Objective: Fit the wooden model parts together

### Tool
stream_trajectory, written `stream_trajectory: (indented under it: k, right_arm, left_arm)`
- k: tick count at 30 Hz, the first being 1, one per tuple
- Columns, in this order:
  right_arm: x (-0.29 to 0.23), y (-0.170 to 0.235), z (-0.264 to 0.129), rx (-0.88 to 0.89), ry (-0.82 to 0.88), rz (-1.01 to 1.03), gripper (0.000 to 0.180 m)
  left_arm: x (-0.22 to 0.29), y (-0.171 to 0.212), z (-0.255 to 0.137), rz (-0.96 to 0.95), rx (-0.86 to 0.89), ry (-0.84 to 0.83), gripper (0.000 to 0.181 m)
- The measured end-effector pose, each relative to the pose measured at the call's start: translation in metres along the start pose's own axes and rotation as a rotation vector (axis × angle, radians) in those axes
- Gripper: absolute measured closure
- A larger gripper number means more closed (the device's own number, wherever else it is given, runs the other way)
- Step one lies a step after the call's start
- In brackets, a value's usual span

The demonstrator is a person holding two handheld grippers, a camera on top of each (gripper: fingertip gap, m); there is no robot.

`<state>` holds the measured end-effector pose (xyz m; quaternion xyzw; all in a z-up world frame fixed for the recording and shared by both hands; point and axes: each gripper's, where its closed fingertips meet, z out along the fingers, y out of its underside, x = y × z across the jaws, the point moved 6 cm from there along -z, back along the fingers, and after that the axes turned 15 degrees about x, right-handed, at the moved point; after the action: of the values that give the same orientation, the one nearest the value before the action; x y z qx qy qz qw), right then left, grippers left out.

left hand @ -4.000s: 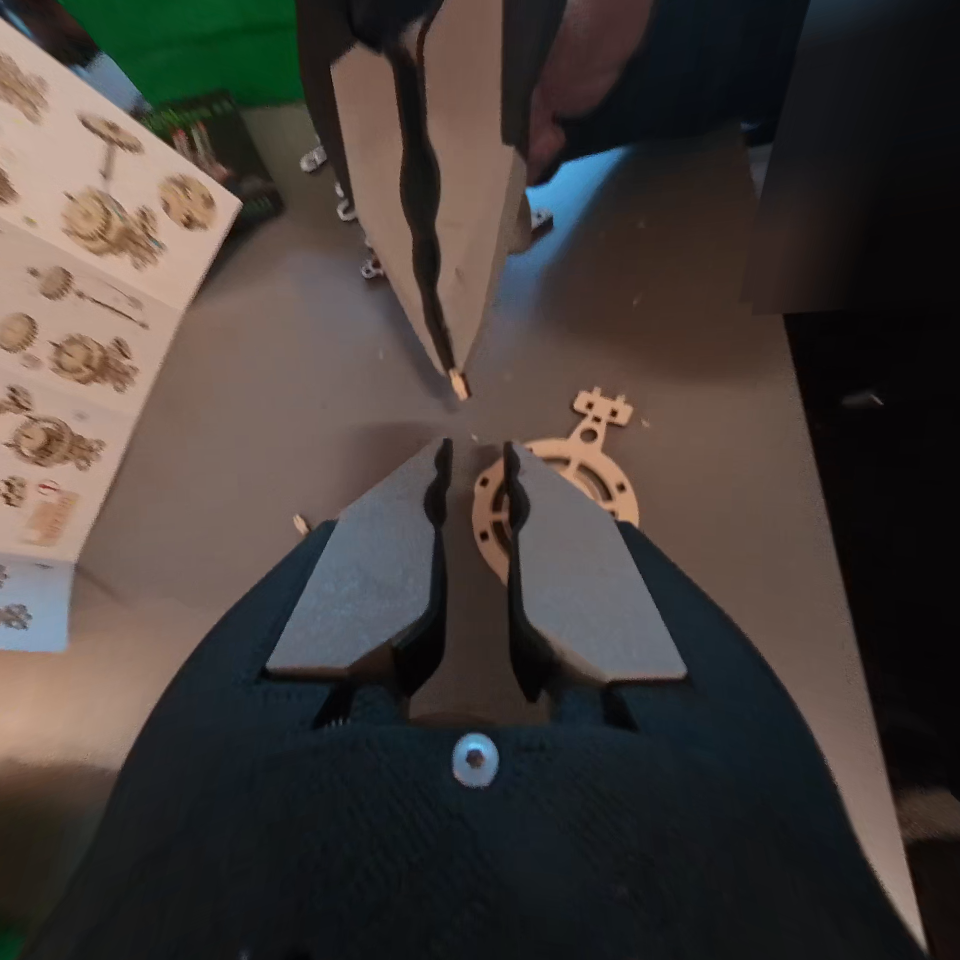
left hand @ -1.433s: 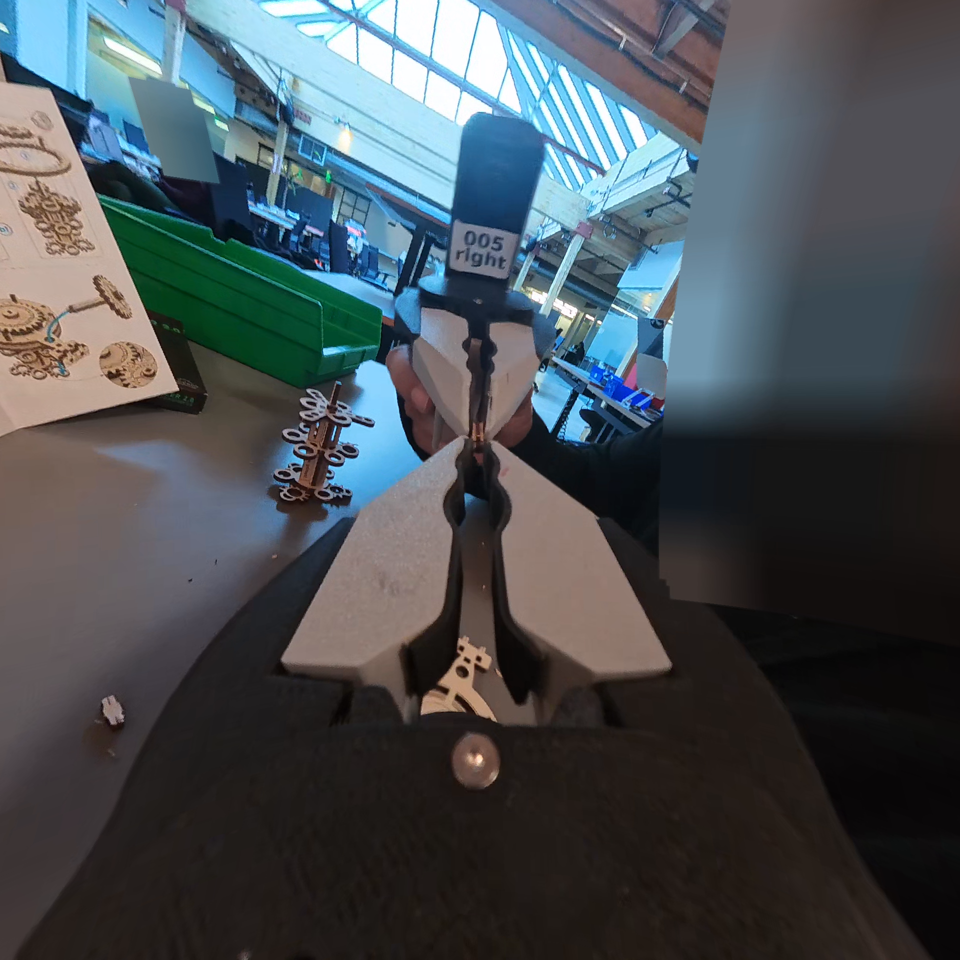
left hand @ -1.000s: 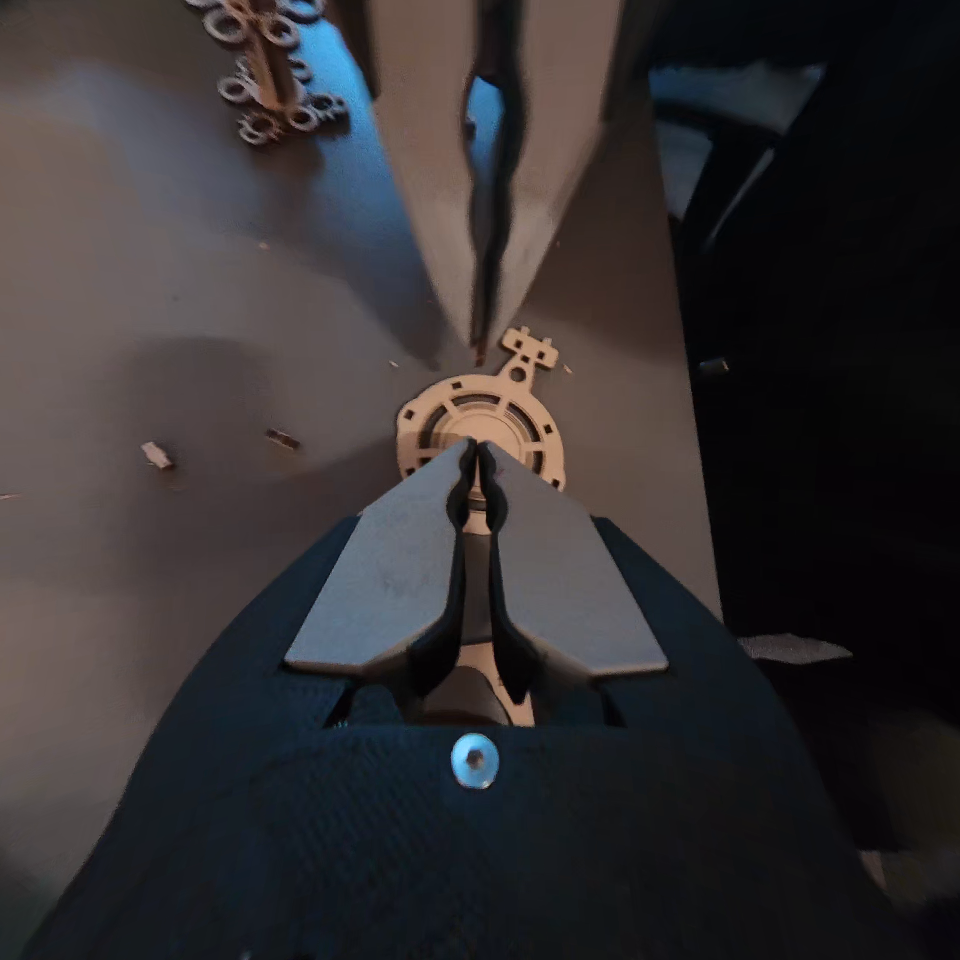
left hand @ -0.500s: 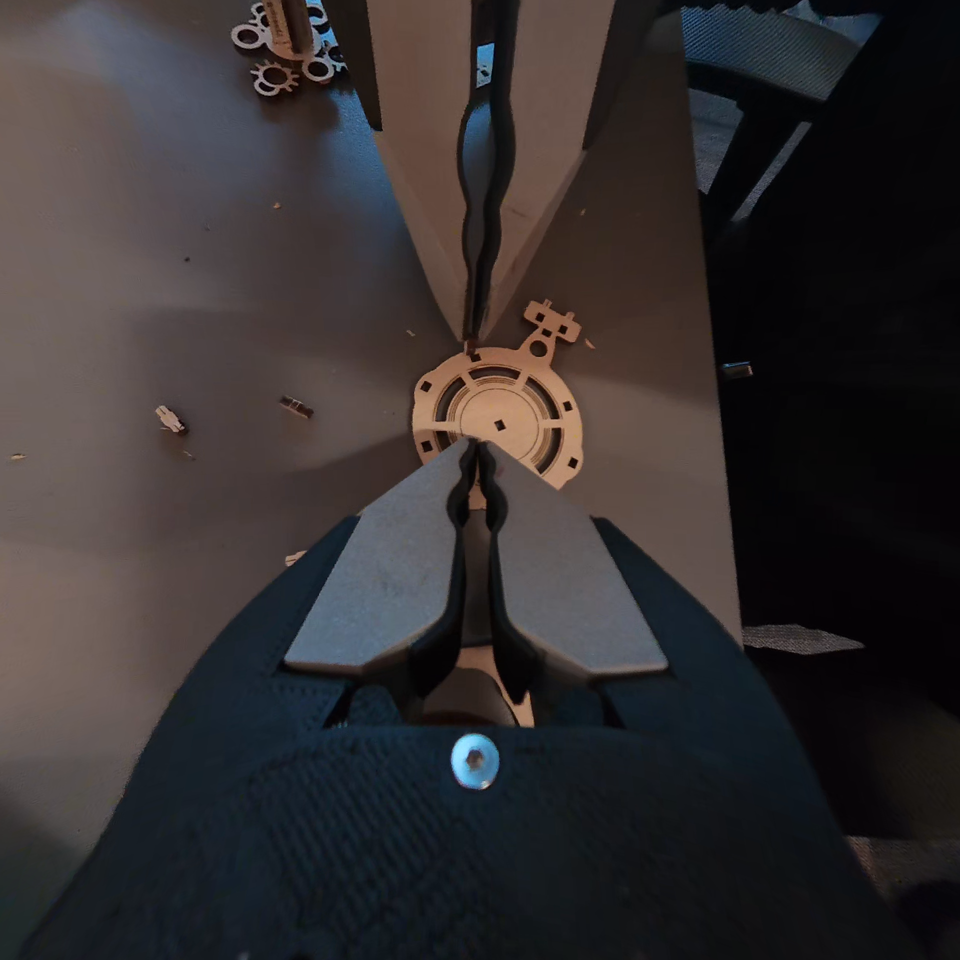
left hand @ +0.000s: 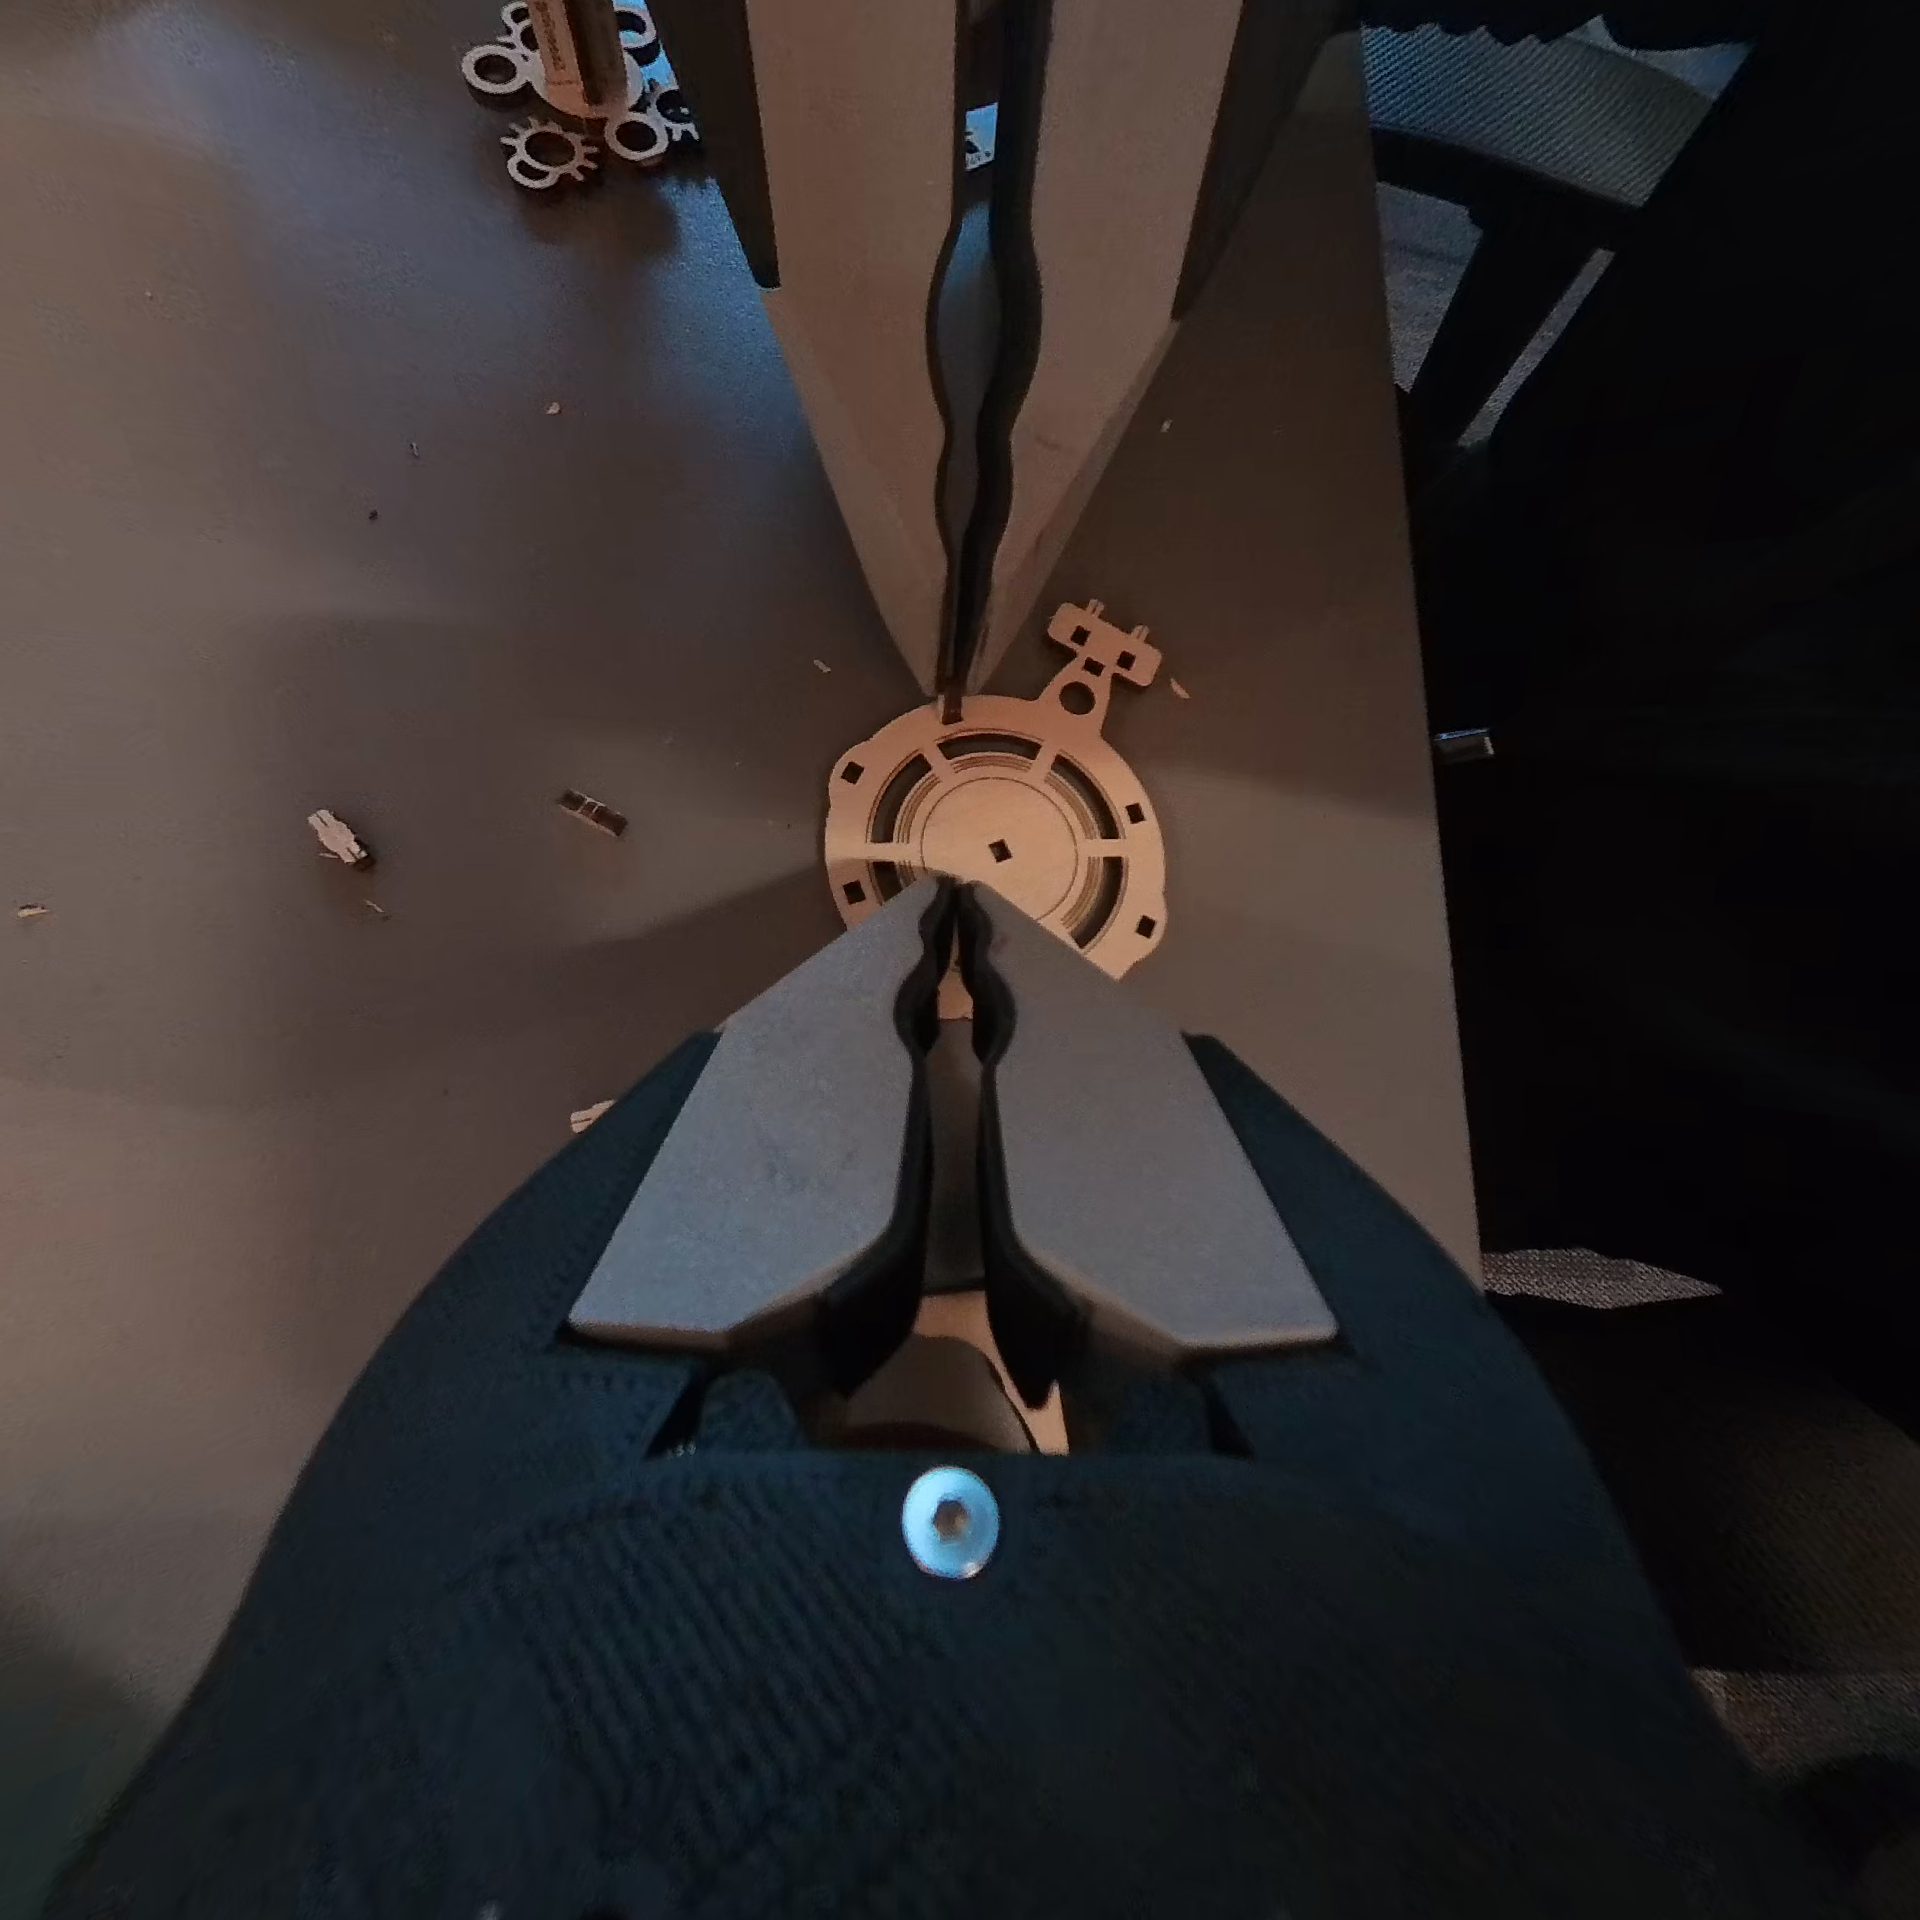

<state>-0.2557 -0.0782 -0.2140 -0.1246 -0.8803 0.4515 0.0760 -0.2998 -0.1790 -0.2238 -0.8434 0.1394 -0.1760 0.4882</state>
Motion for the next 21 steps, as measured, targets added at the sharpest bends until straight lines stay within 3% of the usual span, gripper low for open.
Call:
stream_trajectory:
  k: [21]
  right_arm:
    - [-0.0014, -0.0009, 0.0008, -0.025, -0.04, -0.047, 0.18]
  left_arm:
    - [-0.0008, 0.0001, 0.0, -0.006, 0.001, -0.001, 0.181]
